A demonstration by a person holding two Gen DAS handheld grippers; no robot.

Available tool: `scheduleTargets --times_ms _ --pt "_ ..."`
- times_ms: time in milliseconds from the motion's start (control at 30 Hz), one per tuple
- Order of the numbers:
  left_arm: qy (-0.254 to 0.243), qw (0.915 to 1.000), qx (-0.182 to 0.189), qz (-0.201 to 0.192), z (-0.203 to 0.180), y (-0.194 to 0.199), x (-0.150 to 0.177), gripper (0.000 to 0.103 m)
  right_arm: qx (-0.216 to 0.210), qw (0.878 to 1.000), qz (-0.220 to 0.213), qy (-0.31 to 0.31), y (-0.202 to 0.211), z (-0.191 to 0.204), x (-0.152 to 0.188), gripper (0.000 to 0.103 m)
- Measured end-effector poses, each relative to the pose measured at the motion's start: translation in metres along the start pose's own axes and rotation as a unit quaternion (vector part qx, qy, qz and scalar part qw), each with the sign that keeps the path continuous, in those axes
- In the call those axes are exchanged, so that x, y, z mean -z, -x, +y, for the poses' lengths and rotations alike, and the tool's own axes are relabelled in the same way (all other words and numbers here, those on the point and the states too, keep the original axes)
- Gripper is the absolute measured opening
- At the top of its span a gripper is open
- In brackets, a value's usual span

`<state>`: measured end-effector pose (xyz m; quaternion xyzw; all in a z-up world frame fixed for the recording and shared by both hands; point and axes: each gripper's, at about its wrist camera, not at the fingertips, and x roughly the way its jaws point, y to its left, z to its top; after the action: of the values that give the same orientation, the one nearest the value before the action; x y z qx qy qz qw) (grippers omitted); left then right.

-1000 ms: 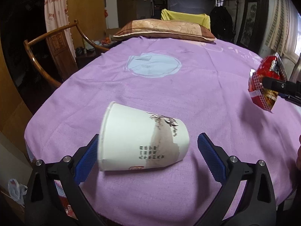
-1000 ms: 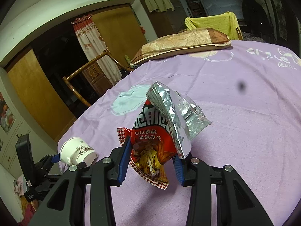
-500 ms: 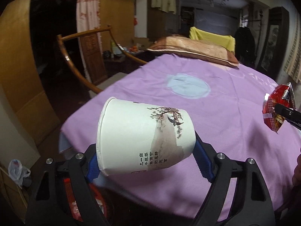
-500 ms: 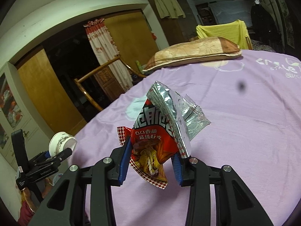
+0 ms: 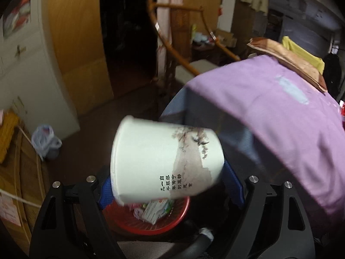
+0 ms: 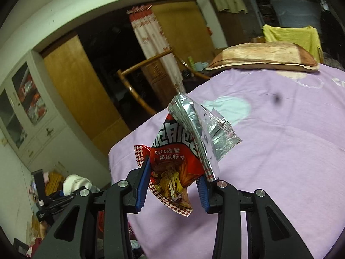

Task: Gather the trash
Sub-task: 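Carry the cup and snack bag to the wastebasket and open both grippers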

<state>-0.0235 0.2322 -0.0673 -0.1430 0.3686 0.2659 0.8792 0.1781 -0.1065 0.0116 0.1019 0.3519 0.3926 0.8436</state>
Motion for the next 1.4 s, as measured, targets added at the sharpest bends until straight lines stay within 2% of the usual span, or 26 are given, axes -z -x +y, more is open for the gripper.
scheduleTargets --times_ms 33,67,100,133,300,433,567,667,767,833,1067,1267,1300,1400 --pt "0.003 1.0 0.001 0.008 0.005 -0.006 0.002 0.082 0.001 1.0 0.006 0.006 -0.006 0.009 -0.001 0.039" --pt "0.006 0.9998 -0.002 0.019 0.011 -0.015 0.005 0.088 0.002 1.0 0.012 0.011 -0.012 0.017 -0.001 0.039" --pt "0.007 0.9997 -0.008 0.023 0.016 -0.02 0.006 0.094 0.002 1.0 0.016 0.015 -0.017 0.022 -0.001 0.039" --pt "0.007 0.9993 -0.025 0.025 0.02 -0.027 0.008 0.096 0.002 0.999 0.024 0.021 -0.023 0.031 -0.002 0.039" --pt "0.02 0.9967 -0.077 0.012 0.044 -0.038 0.007 0.096 -0.007 0.997 0.053 0.052 -0.051 0.073 -0.001 0.039" --pt "0.054 0.9914 -0.118 -0.021 0.077 -0.031 0.001 0.096 -0.034 0.992 0.077 0.095 -0.074 0.125 0.003 0.039" --pt "0.091 0.9839 -0.149 -0.036 0.109 -0.028 -0.002 0.096 -0.074 0.98 0.117 0.145 -0.104 0.185 0.014 0.039" --pt "0.107 0.9771 -0.181 -0.035 0.128 -0.035 -0.001 0.096 -0.105 0.965 0.161 0.178 -0.134 0.224 0.033 0.039" --pt "0.118 0.9705 -0.208 -0.031 0.143 -0.043 0.002 0.096 -0.12 0.951 0.201 0.202 -0.16 0.253 0.057 0.039" --pt "0.124 0.969 -0.212 -0.025 0.151 -0.049 0.004 0.096 -0.123 0.94 0.232 0.219 -0.181 0.267 0.072 0.039" --pt "0.139 0.969 -0.204 -0.007 0.165 -0.061 0.011 0.096 -0.104 0.914 0.299 0.255 -0.235 0.285 0.112 0.04" --pt "0.13 0.9689 -0.211 0.003 0.161 -0.068 0.014 0.096 -0.095 0.898 0.331 0.275 -0.263 0.291 0.13 0.044" --pt "0.129 0.9689 -0.211 0.004 0.161 -0.069 0.014 0.096 -0.094 0.896 0.336 0.275 -0.266 0.291 0.132 0.049" --pt "0.129 0.9692 -0.21 0.009 0.16 -0.072 0.014 0.096 -0.095 0.894 0.345 0.269 -0.272 0.29 0.134 0.051"
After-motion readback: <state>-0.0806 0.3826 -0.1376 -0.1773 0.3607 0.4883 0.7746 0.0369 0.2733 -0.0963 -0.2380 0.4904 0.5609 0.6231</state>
